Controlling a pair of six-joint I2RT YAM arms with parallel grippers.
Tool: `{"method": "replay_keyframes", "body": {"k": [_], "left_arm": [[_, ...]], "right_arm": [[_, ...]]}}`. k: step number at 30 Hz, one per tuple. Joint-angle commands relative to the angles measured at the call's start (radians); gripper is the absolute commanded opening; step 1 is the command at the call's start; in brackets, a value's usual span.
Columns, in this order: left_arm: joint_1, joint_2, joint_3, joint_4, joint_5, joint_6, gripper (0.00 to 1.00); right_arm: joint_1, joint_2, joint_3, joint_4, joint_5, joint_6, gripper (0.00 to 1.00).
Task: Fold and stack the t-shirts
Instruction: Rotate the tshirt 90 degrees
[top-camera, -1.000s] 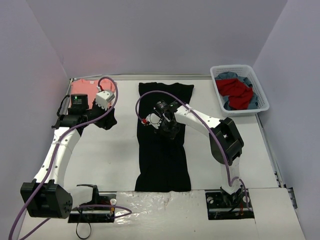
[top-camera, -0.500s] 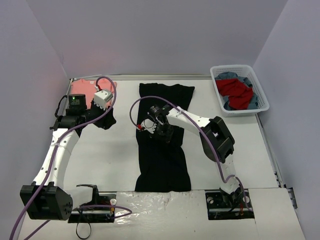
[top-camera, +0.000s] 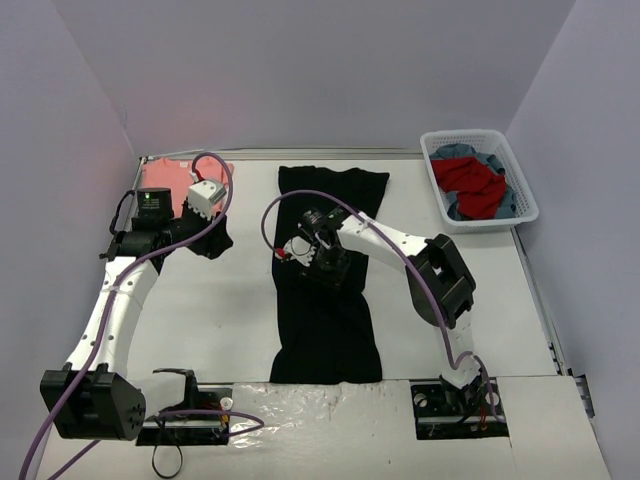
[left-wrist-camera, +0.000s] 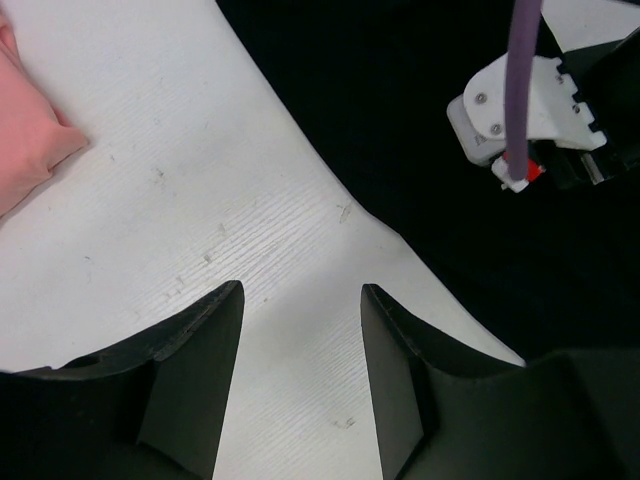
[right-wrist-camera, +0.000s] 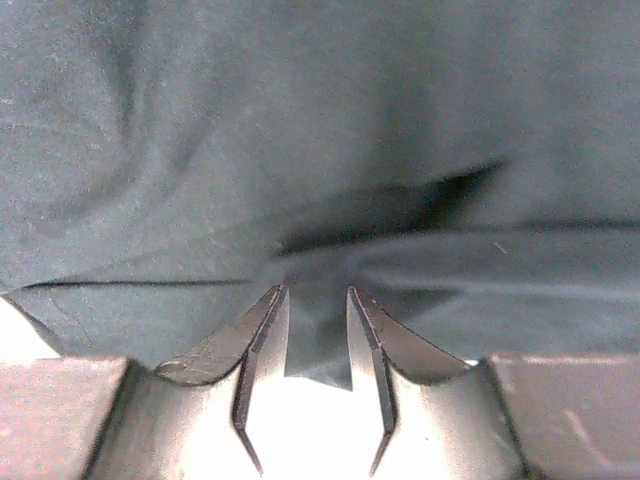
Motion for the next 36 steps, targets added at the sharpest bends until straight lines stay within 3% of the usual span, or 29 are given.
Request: {"method": "replay_keyframes", "body": {"k": [1, 6, 8, 13, 27, 36], "left_arm": [[0.008, -0.018, 0.0, 0.029, 0.032, -0.01, 0.49], [0.008, -0.012, 0.007, 0.03, 0.035, -0.016, 0.49], [0.009, -0.012, 0.009, 0.03, 0.032, -0.014, 0.49], [0.011, -0.021, 0.006, 0.03, 0.026, -0.013, 0.49], [0.011, -0.024, 0.009, 0.029, 0.026, -0.01, 0.49], [0.011, 0.083, 0.102, -0.028, 0.015, 0.018, 0.49]], "right_arm": [[-0.059, -0.102, 0.004, -0.044, 0.008, -0.011, 0.27], [-0.107, -0.058, 0.059, -0.037, 0.025, -0.007, 0.21], [-0.117, -0.01, 0.097, -0.04, 0.026, -0.006, 0.11], [-0.123, 0.096, 0.166, -0.037, 0.043, -0.001, 0.01], [-0.169, 0.272, 0.28, -0.031, 0.074, 0.043, 0.0], [-0.281, 0.484, 0.589, -0.034, 0.126, 0.071, 0.0]]}}
